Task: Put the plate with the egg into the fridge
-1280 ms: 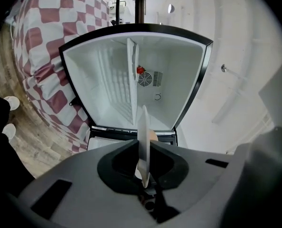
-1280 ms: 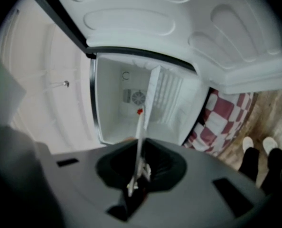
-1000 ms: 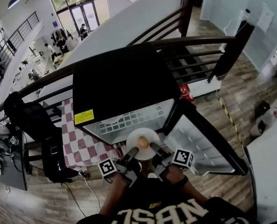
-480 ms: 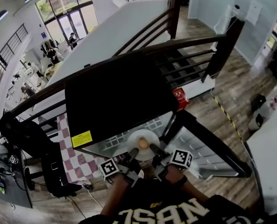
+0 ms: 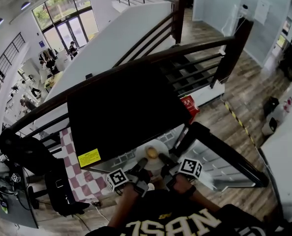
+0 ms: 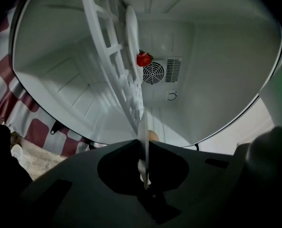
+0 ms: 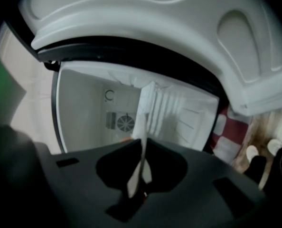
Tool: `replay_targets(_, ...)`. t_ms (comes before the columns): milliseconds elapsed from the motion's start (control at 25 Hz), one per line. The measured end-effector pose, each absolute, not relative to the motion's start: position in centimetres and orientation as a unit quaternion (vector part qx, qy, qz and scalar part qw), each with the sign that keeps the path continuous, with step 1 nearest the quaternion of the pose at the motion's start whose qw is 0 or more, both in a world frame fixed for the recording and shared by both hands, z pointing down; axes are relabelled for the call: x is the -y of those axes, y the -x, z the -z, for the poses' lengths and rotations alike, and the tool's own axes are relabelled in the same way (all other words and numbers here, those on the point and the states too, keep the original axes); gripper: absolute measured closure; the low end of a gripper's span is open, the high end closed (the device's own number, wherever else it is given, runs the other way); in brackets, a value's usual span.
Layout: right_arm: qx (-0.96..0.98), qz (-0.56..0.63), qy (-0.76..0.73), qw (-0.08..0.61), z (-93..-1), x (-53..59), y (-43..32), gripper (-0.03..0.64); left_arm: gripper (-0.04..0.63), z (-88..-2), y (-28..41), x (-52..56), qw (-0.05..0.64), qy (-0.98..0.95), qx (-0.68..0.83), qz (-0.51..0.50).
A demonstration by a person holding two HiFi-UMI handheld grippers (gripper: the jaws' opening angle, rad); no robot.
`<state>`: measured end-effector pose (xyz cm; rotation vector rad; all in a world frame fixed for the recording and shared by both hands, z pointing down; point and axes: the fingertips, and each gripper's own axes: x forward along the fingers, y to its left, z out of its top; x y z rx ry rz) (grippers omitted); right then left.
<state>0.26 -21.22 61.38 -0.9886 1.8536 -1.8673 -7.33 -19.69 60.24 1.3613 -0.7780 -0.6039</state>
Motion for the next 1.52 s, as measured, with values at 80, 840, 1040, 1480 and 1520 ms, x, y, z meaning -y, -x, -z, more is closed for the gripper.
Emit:
replay_targets(80,-0.642,0.658,0.354,0.171,-61.8,21.3,-0.3,0.575,0.557,-60.7,7.5,19.9,0.664,-0.605,0.349,0.266)
replay_targets(840,-0.656,0.637,0.354,0.197,-61.7,24.2,0.8,0.577,0.555,-61.4,8.8,21.9,0.675,-0.583,0.352,0.283)
replay_targets(1040,-0.653,0.635,0.359,0.203,-61.8,24.8,0.9,0.577,0.555,-61.3,8.6,21.9,0.682,-0.578,0.346,0.285)
replay_targets(1480,-0.644,0.63,0.382,0.206,-61.8,25.2,1.0,0.574,0.555,-60.9,8.4,21.9,0.691,-0.578,0.332,0.28)
replay_targets(1520,-0.643,0.63,0.382,0.207,-61.8,25.2,1.1,0.574,0.555,-60.9,8.4,21.9,0.691,-0.578,0.332,0.28)
